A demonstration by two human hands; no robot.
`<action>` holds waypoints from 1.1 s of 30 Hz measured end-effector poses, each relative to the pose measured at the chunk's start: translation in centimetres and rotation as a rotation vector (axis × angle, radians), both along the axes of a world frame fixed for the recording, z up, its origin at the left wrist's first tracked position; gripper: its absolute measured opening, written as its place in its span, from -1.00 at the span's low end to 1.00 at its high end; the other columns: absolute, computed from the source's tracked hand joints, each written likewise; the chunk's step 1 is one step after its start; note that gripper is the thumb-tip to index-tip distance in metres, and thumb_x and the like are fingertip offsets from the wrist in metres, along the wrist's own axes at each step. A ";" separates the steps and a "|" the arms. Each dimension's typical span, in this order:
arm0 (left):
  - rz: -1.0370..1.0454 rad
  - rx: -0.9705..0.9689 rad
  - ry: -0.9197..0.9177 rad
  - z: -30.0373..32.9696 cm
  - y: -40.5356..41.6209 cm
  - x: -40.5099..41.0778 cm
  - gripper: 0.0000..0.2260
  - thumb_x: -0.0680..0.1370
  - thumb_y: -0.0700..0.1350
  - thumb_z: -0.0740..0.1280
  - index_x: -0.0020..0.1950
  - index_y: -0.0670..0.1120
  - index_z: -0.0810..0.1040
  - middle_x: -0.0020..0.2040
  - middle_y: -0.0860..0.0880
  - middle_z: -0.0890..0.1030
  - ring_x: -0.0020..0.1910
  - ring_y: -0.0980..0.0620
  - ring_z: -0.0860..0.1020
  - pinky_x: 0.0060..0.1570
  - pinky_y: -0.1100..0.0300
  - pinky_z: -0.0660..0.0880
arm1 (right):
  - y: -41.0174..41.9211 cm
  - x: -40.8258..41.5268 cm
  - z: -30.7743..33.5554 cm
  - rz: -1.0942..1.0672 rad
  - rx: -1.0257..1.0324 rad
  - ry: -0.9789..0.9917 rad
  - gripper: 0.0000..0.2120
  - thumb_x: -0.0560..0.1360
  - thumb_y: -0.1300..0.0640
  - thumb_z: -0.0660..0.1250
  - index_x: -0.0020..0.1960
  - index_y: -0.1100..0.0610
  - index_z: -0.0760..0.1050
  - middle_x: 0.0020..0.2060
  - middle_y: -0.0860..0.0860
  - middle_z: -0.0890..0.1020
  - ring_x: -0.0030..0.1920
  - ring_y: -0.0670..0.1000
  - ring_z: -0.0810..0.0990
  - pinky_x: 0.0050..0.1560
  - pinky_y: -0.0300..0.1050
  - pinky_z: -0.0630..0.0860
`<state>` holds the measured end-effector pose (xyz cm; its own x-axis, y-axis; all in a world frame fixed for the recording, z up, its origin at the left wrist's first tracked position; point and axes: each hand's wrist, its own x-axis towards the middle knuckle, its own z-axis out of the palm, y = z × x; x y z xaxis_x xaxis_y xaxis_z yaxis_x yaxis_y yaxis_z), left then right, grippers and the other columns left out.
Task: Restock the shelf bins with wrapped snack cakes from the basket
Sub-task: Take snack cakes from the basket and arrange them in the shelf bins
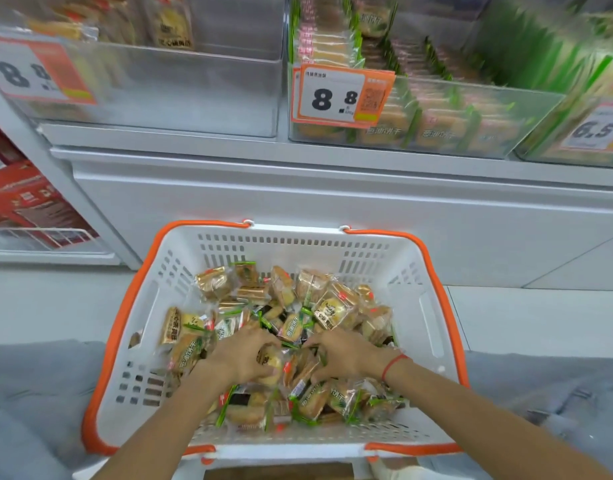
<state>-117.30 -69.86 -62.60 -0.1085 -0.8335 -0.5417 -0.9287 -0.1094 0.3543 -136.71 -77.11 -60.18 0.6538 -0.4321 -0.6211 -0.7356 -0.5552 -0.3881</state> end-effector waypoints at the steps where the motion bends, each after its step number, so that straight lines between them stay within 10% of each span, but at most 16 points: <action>1: 0.003 0.009 -0.006 0.1 -0.1 0.0 -0.58 0.52 0.09 0.38 0.36 0.11 0.41 0.22 0.05 0.47 0.26 0.03 0.39 0.15 0.09 0.44 | -0.6 -0.3 0.2 -0.054 0.038 -0.024 -0.54 0.49 0.00 0.40 0.34 0.09 0.44 -0.11 0.01 0.59 -0.07 0.00 0.56 -0.12 -0.23 0.43; 6: 0.080 0.119 0.109 0.4 -0.8 0.1 -0.63 0.60 -0.02 0.27 0.41 0.02 0.40 0.27 0.00 0.47 0.23 0.01 0.45 0.19 0.09 0.44 | -3.9 -1.8 2.1 -0.407 0.179 -0.183 -0.59 0.41 -0.12 0.46 0.04 0.21 0.62 -0.46 0.06 0.50 -0.43 -0.01 0.40 -0.30 -0.17 0.33; 9: 0.313 0.048 0.421 3.0 -2.2 0.0 -0.64 0.65 -0.16 0.17 0.46 -0.08 0.32 0.37 -0.02 0.42 0.33 -0.02 0.42 0.26 0.21 0.37 | -5.6 -1.2 4.6 -0.511 0.216 -0.314 -0.20 0.25 -0.34 0.46 0.06 0.38 0.55 -0.07 0.38 0.60 -0.19 0.33 0.55 -0.11 -0.02 0.47; 12: 0.486 -0.212 0.616 7.2 -3.6 -0.6 -0.54 0.57 -0.29 0.27 0.44 -0.04 0.29 0.28 0.07 0.38 0.29 0.07 0.40 0.05 0.42 0.36 | -6.2 0.3 8.2 -0.620 0.249 -0.450 -0.52 0.31 -0.18 0.52 -0.14 0.26 0.57 -0.25 0.18 0.58 -0.21 0.11 0.56 -0.08 -0.12 0.45; 21: 0.324 -0.958 0.210 11.8 -4.2 -1.9 -0.72 0.47 0.02 0.43 0.16 0.14 0.52 0.08 0.27 0.49 0.09 0.27 0.40 0.05 0.27 0.31 | -5.3 3.4 14.3 -0.929 0.403 -0.679 -0.80 0.52 0.00 0.36 0.01 0.13 0.60 -0.27 0.01 0.68 -0.33 -0.09 0.60 -0.30 -0.30 0.48; 28: 0.756 -0.492 0.880 13.8 -4.6 -1.2 -0.84 0.49 -0.05 0.42 -0.05 0.20 0.53 -0.06 0.18 0.63 -0.10 0.34 0.56 -0.12 0.45 0.45 | -6.5 3.0 16.1 -0.926 0.228 -0.626 -0.63 0.63 -0.11 0.10 0.12 0.09 0.58 -0.23 -0.02 0.60 -0.31 -0.08 0.48 -0.30 -0.27 0.38; 33: 0.725 -0.373 0.944 14.3 -4.5 -1.7 -0.85 0.50 0.00 0.38 0.05 0.20 0.58 -0.10 0.21 0.65 -0.17 0.48 0.54 -0.21 0.54 0.38 | -6.0 2.9 15.6 -0.695 0.141 -0.564 -0.74 0.54 -0.10 0.29 0.12 0.01 0.60 -0.02 -0.09 0.63 -0.10 -0.18 0.54 -0.16 -0.30 0.39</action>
